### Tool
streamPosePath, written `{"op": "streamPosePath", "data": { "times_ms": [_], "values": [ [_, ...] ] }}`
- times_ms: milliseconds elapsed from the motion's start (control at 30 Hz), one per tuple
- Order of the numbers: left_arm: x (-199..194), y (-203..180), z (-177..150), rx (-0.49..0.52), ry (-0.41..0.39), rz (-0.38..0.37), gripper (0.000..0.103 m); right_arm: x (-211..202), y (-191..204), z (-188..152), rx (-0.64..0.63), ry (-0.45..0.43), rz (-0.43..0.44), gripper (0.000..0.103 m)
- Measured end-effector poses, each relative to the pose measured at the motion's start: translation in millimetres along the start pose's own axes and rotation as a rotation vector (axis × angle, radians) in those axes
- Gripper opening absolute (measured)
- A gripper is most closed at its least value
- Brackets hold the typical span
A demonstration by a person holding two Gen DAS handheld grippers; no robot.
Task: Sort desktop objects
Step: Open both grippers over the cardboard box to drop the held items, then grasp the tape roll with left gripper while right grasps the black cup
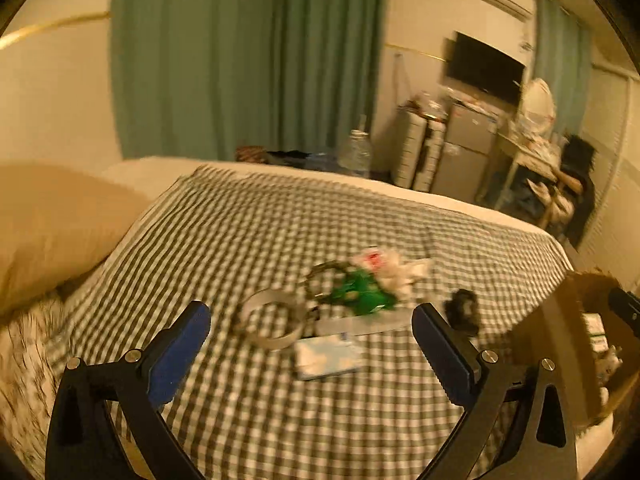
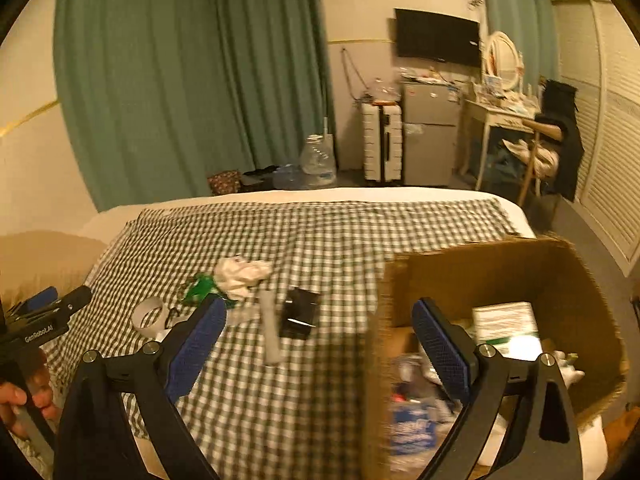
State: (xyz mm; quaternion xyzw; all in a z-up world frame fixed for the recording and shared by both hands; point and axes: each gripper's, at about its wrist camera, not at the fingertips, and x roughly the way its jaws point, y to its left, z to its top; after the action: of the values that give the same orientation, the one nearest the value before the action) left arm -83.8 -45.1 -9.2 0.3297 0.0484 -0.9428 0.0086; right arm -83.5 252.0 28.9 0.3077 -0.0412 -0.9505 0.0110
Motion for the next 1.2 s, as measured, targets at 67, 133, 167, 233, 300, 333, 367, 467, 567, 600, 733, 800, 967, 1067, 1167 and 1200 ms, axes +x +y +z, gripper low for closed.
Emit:
{"op": "streamPosePath", "data": {
  "times_ms": [67, 133, 167, 233, 300, 333, 367, 467, 567, 600, 733, 800, 967, 1067, 1167, 1200],
  "values": [
    [12, 21, -18, -0.05, 0.006, -0.018, 0.103, 15, 16, -4, -0.022, 0.021, 0.01, 0.094],
    [23, 29, -29, -0.071, 0.035, -0.039, 0.103, 33, 31, -10, -0.036, 0.046, 0.011, 0.094],
    [32, 33, -34, -0.074, 0.059, -0.044, 0.103, 40, 36, -12, -0.039, 0.057, 0.013, 0.094],
    [52, 33, -43, -0.042, 0.098, -0.031, 0.103, 59, 42, -12, -0.039, 0.095, 0.02, 0.094],
    [66, 32, -47, -0.008, 0.108, -0.023, 0.103, 76, 46, -13, -0.036, 0.132, 0.022, 0.094],
    [73, 32, -49, 0.007, 0.109, -0.023, 0.103, 84, 44, -9, -0.03, 0.143, 0.025, 0.094],
    [83, 32, -50, 0.018, 0.112, -0.032, 0.103, 92, 43, -4, -0.021, 0.151, 0.024, 0.094],
    [107, 36, -50, 0.015, 0.139, -0.062, 0.103, 118, 39, 5, 0.024, 0.185, 0.017, 0.094],
    [133, 43, -50, -0.016, 0.166, -0.079, 0.103, 141, 33, 11, 0.068, 0.203, 0.009, 0.094],
    [141, 45, -50, -0.026, 0.174, -0.077, 0.103, 149, 30, 11, 0.08, 0.205, -0.004, 0.094],
    [165, 58, -51, -0.099, 0.213, -0.095, 0.103, 178, 17, 0, 0.156, 0.203, -0.063, 0.094],
    [174, 60, -51, -0.098, 0.216, -0.093, 0.103, 192, 12, -8, 0.172, 0.214, -0.087, 0.094],
    [200, 60, -53, -0.09, 0.244, -0.094, 0.103, 232, 1, -27, 0.196, 0.312, -0.095, 0.094],
    [212, 61, -53, -0.096, 0.252, -0.102, 0.103, 245, -1, -30, 0.184, 0.334, -0.093, 0.094],
    [219, 56, -52, -0.035, 0.238, -0.079, 0.103, 257, -8, -33, 0.222, 0.363, -0.055, 0.093],
    [220, 56, -53, -0.021, 0.238, -0.072, 0.103, 259, -10, -34, 0.232, 0.372, -0.051, 0.088]
  ]
}}
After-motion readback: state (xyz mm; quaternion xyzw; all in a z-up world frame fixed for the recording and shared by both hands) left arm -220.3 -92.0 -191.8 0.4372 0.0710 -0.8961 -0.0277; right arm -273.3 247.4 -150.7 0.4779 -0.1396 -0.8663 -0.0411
